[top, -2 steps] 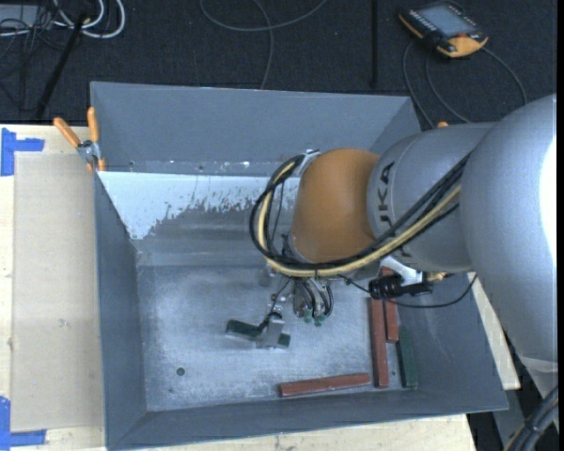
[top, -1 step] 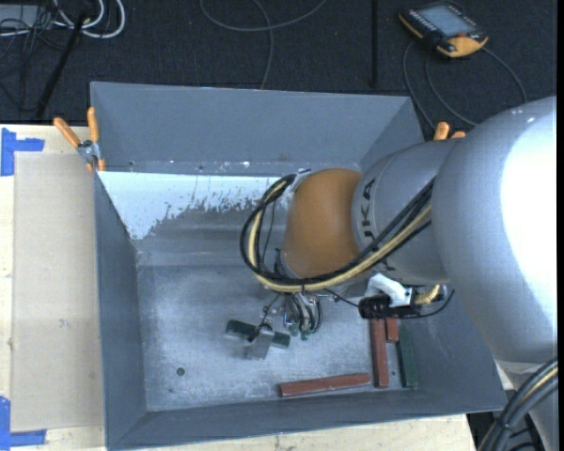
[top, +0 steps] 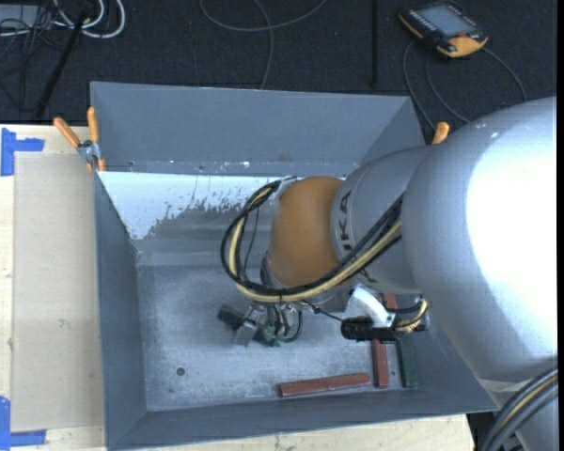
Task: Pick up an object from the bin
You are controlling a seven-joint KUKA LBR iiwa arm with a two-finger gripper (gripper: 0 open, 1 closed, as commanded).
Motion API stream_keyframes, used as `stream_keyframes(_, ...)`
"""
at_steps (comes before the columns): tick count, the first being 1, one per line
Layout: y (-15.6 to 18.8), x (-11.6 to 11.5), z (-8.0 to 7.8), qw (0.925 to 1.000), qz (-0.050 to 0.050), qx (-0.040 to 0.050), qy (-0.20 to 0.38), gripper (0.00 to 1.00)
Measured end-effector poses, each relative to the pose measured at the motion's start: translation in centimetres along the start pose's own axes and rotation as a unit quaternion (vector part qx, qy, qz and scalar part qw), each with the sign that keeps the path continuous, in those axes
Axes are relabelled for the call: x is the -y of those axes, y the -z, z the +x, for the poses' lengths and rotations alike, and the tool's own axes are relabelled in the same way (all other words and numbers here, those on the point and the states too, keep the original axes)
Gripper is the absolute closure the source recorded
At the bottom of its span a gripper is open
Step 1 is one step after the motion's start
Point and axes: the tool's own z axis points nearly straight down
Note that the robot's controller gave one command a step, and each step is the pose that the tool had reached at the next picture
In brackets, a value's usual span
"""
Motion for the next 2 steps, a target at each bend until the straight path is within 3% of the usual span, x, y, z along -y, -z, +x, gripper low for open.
stream_keyframes(2, 0.17, 0.04, 0.03, 1.0, 0.0, -0.0001, 0.0, 1.0)
